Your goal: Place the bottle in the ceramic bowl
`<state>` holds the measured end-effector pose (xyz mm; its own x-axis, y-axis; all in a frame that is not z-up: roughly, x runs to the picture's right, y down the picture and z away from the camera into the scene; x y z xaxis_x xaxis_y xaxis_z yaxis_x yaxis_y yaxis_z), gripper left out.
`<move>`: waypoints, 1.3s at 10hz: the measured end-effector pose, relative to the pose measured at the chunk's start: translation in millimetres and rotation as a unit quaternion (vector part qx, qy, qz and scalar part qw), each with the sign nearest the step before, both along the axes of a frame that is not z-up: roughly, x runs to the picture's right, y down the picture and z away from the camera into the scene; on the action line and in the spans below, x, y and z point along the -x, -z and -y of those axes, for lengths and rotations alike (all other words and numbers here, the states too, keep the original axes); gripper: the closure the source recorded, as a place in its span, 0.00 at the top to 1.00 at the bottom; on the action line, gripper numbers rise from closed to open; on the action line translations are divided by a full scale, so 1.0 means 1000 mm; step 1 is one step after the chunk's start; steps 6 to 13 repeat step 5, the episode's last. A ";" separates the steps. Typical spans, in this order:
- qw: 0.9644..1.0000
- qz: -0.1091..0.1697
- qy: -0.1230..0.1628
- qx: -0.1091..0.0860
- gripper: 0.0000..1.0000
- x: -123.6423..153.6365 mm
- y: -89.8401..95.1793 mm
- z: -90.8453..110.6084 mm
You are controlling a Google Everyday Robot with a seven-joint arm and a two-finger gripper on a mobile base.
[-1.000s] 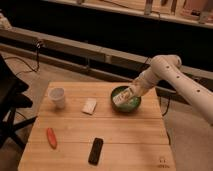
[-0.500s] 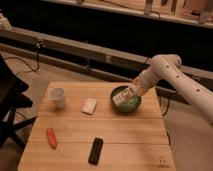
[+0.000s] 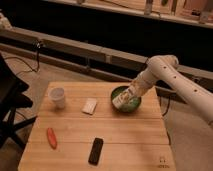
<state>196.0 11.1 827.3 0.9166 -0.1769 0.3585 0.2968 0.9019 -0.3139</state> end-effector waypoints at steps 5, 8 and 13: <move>1.000 -0.005 0.002 -0.004 0.80 0.001 0.000 0.000; 1.000 -0.005 0.002 -0.004 0.80 0.001 0.000 0.000; 1.000 -0.005 0.002 -0.004 0.80 0.001 0.000 0.000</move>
